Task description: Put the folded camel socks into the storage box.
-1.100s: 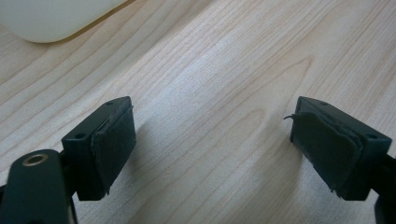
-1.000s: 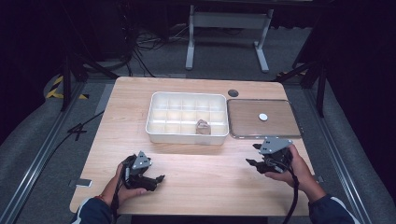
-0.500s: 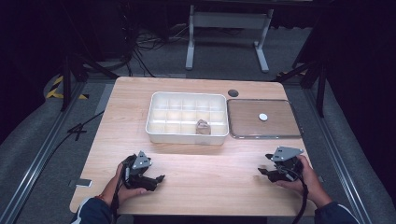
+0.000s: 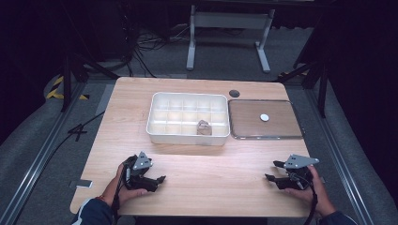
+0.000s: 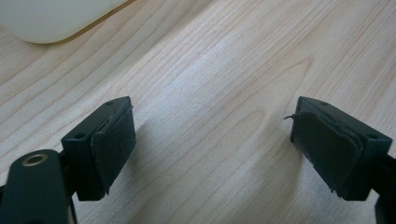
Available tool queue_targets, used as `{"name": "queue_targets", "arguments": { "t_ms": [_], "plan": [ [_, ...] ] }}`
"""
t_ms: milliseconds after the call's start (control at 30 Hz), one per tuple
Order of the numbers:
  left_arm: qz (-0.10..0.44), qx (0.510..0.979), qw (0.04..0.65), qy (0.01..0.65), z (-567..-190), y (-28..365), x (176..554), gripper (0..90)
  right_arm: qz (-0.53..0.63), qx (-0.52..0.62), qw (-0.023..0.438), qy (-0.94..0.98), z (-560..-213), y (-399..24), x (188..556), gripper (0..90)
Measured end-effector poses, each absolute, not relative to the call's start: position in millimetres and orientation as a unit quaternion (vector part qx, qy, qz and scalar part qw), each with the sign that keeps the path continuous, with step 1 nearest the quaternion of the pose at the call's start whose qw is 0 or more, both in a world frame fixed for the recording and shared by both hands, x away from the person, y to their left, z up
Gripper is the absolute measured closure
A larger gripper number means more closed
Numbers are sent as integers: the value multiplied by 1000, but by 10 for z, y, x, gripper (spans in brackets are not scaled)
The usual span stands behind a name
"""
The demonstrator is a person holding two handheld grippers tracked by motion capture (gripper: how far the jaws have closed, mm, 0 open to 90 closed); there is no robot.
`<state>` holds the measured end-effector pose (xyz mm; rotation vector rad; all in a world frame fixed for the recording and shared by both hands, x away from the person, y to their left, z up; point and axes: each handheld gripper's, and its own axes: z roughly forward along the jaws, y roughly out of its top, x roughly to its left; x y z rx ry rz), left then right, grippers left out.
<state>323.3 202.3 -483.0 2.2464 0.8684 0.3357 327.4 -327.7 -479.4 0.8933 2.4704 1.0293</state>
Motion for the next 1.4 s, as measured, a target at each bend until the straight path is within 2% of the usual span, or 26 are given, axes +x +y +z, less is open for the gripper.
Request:
{"name": "queue_targets", "arguments": {
  "t_ms": [133, 433, 1400],
  "plan": [
    [130, 867, 346, 334, -4829, 2022, 3237, 139, 388, 339, 147, 844, -4860, -3398, 3249, 332],
    [127, 869, 346, 331, -4829, 2010, 3259, 130, 377, 373, 164, 832, -4864, -3419, 3233, 273],
    [127, 867, 346, 334, -4830, 2006, 3254, 130, 374, 387, 170, 826, -4865, -3427, 3237, 262]
  ]
}}
